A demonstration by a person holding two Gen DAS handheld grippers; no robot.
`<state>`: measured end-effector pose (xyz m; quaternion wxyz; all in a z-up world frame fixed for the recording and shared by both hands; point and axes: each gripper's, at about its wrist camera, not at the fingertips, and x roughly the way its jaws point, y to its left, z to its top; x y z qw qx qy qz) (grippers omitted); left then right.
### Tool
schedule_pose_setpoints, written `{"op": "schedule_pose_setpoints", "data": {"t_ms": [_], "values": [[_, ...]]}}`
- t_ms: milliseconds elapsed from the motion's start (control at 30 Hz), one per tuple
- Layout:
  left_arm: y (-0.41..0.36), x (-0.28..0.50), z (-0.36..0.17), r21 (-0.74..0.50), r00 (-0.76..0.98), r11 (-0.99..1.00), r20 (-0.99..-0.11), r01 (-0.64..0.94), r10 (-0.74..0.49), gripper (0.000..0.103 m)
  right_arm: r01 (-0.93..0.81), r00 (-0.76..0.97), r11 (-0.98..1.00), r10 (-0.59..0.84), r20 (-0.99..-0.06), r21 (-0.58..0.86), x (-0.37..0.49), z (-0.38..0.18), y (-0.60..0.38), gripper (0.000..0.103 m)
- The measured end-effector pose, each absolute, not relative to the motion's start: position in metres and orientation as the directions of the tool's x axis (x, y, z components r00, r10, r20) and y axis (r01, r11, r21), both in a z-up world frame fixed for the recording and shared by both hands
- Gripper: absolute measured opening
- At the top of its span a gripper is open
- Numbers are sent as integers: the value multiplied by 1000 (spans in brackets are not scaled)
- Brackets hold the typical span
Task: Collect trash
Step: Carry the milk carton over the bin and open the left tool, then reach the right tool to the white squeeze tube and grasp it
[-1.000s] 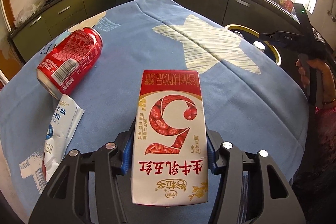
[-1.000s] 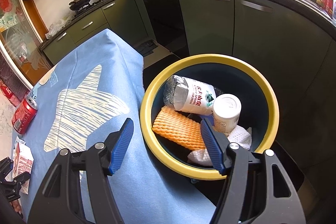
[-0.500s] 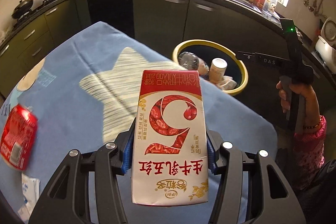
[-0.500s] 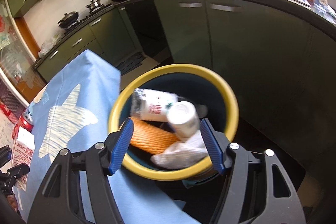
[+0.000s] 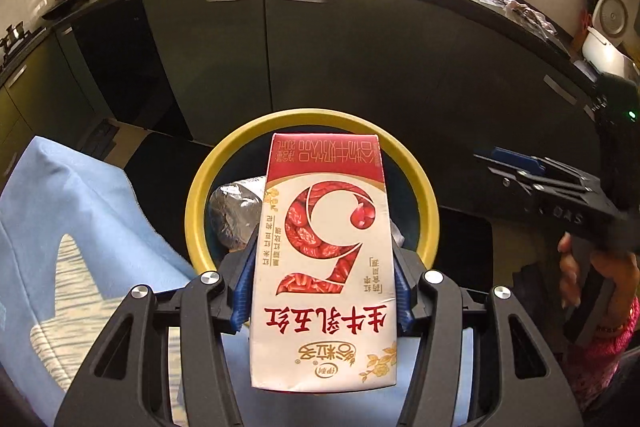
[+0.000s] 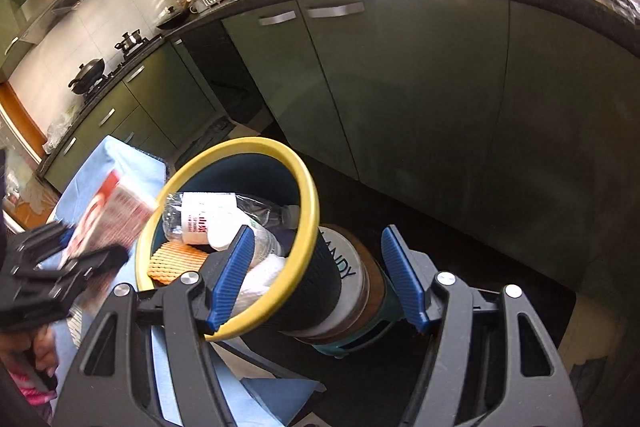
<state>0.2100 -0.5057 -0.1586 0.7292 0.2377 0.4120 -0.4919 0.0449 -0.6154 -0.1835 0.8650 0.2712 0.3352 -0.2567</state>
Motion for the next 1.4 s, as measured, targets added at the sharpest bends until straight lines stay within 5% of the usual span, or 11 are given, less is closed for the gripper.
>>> {"op": "schedule_pose_setpoints", "data": {"t_ms": [67,100,933,1400], "values": [[-517,219,-167,-58,193,441,-842,896,-503,76,624,644,720,-256,-721,302,45,-186,-616,63],[-519,223,-170,-57,205,456,-839,888,-503,78,622,646,721,-253,-720,304,45,-187,-616,63],[-257,149,-104,-173,424,697,-684,696,-593,79,424,675,872,-126,-727,243,101,-172,-529,63],[-60,105,-98,-120,659,911,-654,394,-370,83,-52,681,967,217,-699,249,190,-142,-338,63]]}}
